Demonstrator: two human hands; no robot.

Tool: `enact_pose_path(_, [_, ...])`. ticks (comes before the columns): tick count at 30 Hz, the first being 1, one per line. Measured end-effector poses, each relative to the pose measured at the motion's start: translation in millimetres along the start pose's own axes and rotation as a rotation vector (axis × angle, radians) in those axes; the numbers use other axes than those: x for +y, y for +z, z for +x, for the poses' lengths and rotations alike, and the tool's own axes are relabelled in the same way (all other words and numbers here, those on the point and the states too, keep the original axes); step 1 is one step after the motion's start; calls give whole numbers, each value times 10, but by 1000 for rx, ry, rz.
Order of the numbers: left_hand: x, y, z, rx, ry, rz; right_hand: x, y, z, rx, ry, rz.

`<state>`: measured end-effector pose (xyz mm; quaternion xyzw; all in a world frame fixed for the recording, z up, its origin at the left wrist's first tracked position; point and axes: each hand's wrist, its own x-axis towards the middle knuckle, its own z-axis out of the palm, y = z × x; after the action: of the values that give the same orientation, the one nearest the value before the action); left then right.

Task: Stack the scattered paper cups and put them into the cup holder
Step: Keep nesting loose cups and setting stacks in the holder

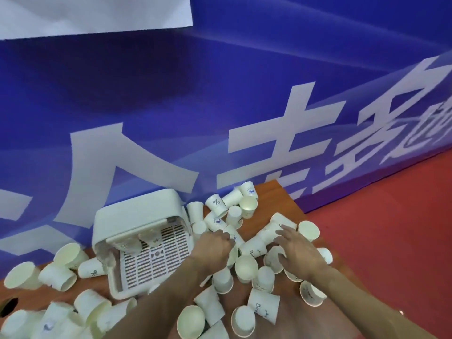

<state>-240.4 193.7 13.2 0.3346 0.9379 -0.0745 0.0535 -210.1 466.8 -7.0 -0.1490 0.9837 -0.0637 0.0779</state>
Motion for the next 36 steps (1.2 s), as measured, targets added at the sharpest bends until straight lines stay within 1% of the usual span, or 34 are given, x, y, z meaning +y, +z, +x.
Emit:
enact_pose_path(2, [181, 133, 125, -51, -23, -13, 128, 126, 22, -15, -64, 22])
enact_pose_path(6, [378, 328, 222, -101, -96, -67, 196, 352, 126, -54, -175, 63])
enact_pose_path(12, [334, 464, 244, -132, -175, -78, -10, 624, 316, -131, -287, 103])
enact_pose_path(17, [258, 563, 249, -204, -228, -81, -227, 771, 323, -154, -365, 65])
enact_pose_path(22, [326, 599, 237, -244, -194, -80, -318, 840, 286, -194, -367, -60])
enact_pose_path(25, [352, 662, 243, -246, -182, -66, -319, 874, 295, -152, -389, -143])
enact_pose_path(28, [372, 727, 253, -214, -182, -78, -303, 942, 298, -104, -404, -136])
enact_pose_path(33, [416, 812, 266, -197, -254, -99, -289, 1032, 291, -39, -392, -141])
enact_pose_path(36, [441, 823, 240, -170, -247, -85, -279, 1076, 272, -24, -382, -127])
